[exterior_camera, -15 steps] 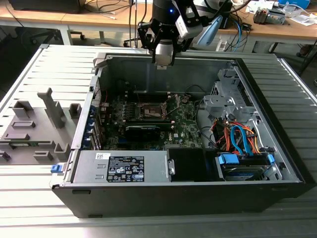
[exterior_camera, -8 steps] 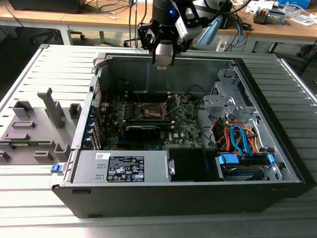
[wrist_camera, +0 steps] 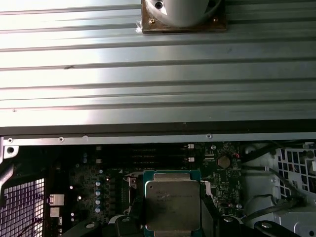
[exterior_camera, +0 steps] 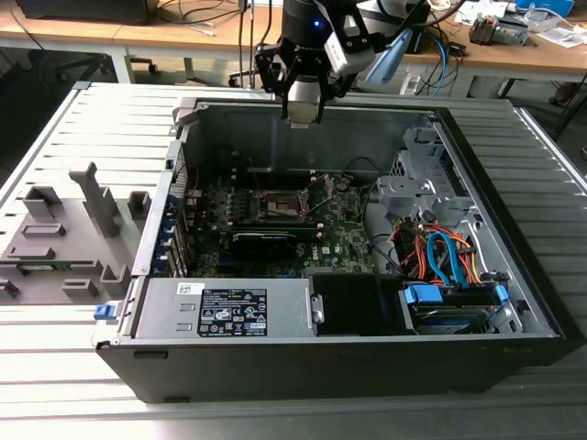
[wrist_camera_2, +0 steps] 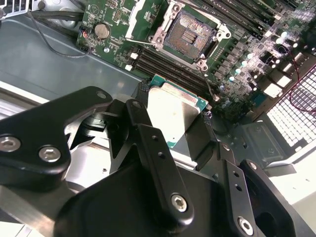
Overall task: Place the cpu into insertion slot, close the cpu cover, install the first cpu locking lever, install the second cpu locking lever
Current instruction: 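Place the cpu into insertion slot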
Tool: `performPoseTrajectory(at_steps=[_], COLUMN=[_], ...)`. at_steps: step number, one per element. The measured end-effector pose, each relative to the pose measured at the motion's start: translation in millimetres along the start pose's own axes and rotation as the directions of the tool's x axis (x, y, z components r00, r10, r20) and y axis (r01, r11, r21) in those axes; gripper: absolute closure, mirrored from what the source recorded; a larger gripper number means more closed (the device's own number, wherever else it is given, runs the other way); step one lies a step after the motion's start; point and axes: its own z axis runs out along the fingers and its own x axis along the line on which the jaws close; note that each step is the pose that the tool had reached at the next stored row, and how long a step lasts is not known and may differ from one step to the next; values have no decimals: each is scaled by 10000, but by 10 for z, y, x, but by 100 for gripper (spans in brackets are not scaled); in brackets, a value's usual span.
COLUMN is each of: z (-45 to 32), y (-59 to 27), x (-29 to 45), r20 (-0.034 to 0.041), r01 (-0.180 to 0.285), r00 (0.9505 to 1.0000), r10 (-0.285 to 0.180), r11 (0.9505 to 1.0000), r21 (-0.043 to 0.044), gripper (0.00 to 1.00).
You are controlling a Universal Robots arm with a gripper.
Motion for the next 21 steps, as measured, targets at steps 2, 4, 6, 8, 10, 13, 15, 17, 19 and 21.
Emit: performPoseTrajectory(at_steps=[2,4,6,8,10,13,15,17,19,21], z=[3,9,13,16,19,24,27,30,33,37], y=[-3,-6,-9,-11,-13,-16,-18,-19,-21,-23], x=[0,0,0,0,0,0,0,0,-1,-1], r20=[0,0,0,0,0,0,0,1,0,0], r01=[-1,-1,0,0,-1,0,-1,0,0,-1], r00=[10000,10000,10000,10000,10000,10000,10000,10000,10000,10000], r10=[1,1,0,0,1,0,1,0,0,1], r11=[10000,10000,10000,10000,10000,10000,10000,10000,10000,10000], r21=[1,0,0,0,0,0,0,0,1,0], gripper=[46,46,46,46,46,46,46,46,46,46])
